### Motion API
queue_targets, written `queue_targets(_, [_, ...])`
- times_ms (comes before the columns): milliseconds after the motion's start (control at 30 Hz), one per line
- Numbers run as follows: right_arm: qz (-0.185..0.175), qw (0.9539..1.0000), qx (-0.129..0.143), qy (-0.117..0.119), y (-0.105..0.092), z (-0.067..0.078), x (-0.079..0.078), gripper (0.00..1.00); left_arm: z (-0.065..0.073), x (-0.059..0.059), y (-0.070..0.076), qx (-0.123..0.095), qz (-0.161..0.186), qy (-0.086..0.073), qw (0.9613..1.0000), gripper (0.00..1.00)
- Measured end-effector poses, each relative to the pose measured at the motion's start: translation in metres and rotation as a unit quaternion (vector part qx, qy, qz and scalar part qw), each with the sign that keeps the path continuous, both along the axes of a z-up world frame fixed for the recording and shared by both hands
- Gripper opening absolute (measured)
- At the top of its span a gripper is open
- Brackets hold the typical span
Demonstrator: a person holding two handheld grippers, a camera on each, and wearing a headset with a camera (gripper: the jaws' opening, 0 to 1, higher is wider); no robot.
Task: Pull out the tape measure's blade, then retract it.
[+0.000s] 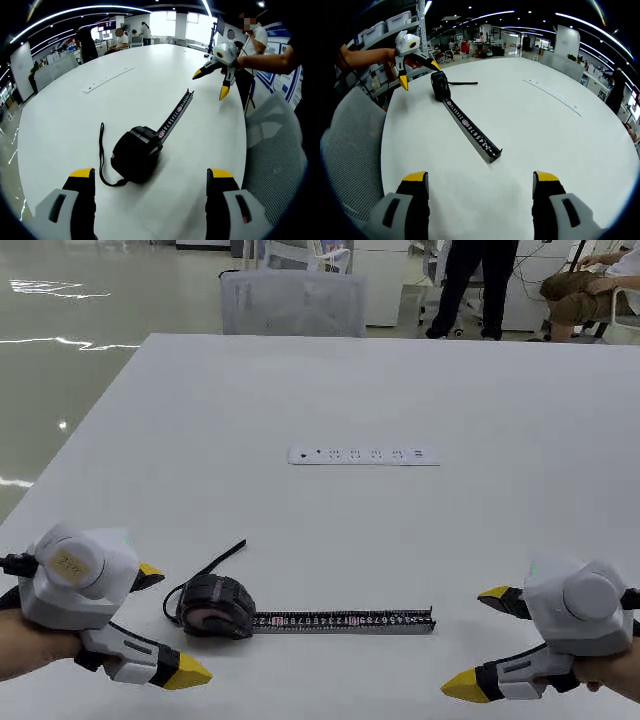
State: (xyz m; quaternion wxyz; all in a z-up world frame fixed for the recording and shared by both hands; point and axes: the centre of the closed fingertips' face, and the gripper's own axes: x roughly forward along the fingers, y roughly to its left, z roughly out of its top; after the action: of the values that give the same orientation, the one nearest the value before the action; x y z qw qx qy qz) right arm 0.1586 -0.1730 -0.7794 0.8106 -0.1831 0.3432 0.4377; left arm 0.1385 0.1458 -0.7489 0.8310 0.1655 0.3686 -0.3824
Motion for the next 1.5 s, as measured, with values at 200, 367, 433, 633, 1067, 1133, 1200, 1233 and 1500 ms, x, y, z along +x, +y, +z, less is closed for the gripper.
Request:
queue_targets(200, [-0.018, 0.9998, 0.003, -0.009, 0.001, 0.008, -0.004, 0.91, 0.012, -0.004, -0.002, -0.013, 0.022, -0.018, 0.9995, 0.97])
queue_targets(367, [-0.033, 0.9994, 0.002, -0.013, 0.002, 0.015, -0.009, 0.92, 0.019, -0.005, 0.0, -0.022, 0.043, -0.032, 0.9983, 0.99])
queue_targets(433, [-0.041, 0.999, 0.004, -0.016, 0.003, 0.019, -0.009, 0.92, 0.022, -0.008, -0.002, -0.025, 0.048, -0.033, 0.998, 0.99])
queue_targets(633, [-0.059, 0.998, 0.004, -0.024, 0.005, 0.032, -0.019, 0.94, 0.033, -0.018, -0.006, -0.023, 0.062, -0.04, 0.997, 0.99])
queue_targets(1067, [-0.092, 0.9951, 0.016, -0.032, 0.013, 0.044, -0.034, 0.95, 0.044, -0.029, -0.008, -0.034, 0.095, -0.059, 0.9931, 0.99])
queue_targets(1133, [-0.1, 0.9941, 0.024, -0.034, 0.015, 0.046, -0.035, 0.95, 0.045, -0.03, -0.007, -0.035, 0.104, -0.06, 0.9921, 0.99])
queue_targets(1200, [-0.103, 0.9937, 0.027, -0.034, 0.018, 0.047, -0.037, 0.95, 0.047, -0.032, -0.008, -0.038, 0.111, -0.061, 0.9912, 0.99])
queue_targets(1233, [-0.105, 0.9935, 0.027, -0.035, 0.019, 0.048, -0.037, 0.96, 0.047, -0.032, -0.008, -0.038, 0.113, -0.061, 0.9909, 0.99])
queue_targets(1500, [-0.121, 0.9912, 0.039, -0.036, 0.026, 0.051, -0.043, 0.96, 0.048, -0.038, -0.012, -0.036, 0.135, -0.066, 0.988, 0.99])
